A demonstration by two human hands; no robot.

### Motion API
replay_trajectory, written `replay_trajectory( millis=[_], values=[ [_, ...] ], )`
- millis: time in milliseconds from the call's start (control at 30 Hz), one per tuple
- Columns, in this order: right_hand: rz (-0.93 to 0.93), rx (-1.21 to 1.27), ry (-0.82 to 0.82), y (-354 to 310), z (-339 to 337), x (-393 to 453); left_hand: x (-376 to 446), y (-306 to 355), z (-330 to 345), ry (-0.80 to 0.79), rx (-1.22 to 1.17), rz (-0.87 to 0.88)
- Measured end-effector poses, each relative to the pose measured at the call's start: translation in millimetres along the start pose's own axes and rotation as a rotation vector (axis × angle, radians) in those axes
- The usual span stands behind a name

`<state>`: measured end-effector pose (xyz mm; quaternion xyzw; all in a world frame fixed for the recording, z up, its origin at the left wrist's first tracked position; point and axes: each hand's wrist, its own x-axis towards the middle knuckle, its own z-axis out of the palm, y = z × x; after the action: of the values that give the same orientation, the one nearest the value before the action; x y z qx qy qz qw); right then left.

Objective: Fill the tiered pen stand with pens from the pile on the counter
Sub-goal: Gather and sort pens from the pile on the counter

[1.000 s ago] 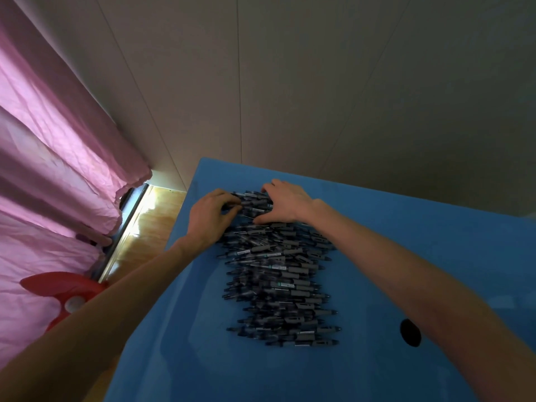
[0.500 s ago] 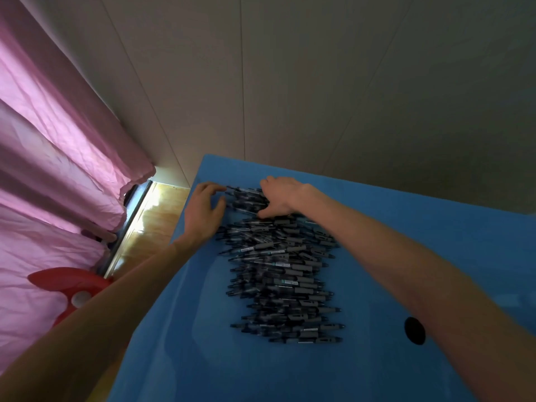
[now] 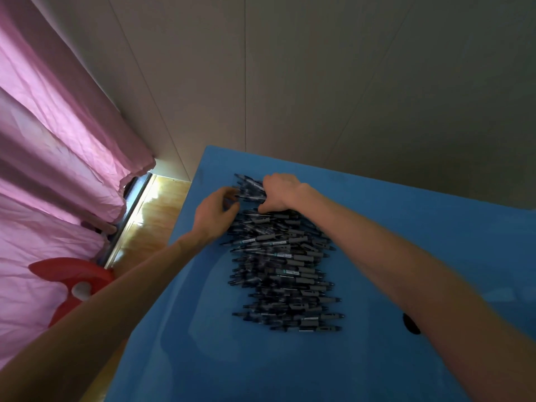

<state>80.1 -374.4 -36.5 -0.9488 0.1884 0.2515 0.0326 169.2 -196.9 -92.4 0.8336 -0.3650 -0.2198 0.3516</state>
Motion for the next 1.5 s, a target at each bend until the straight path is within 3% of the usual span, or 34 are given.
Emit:
replay_trajectory(
  millis=[133, 333, 533, 733, 1067, 1333, 1500],
  values=[
    [0.002, 0.04, 0.04, -7, -1, -1, -5, 0, 5, 0.068, -0.005, -0.025],
    [-0.019, 0.18, 0.067, 2, 7, -5, -17, -3, 8, 0.154, -0.237, -0.135],
    [-0.026, 0.252, 0.066, 23, 10, -15, -36, -2, 11, 0.206, -0.294, -0.111],
    [-0.047, 0.297, 0.128, 41, -7, -50, -62, 11, 19, 0.172, -0.443, -0.146],
    [-0.122, 0.005, 0.209, -10, 25, -126, -72, 14, 30, 0.103, -0.493, -0.084],
    [-0.118, 0.059, 0.356, -16, 64, -135, -93, 7, 37, 0.134, -0.664, -0.086],
    [-0.095, 0.061, 0.47, -20, 91, -141, -124, 25, 47, 0.164, -0.562, -0.01]
  ],
)
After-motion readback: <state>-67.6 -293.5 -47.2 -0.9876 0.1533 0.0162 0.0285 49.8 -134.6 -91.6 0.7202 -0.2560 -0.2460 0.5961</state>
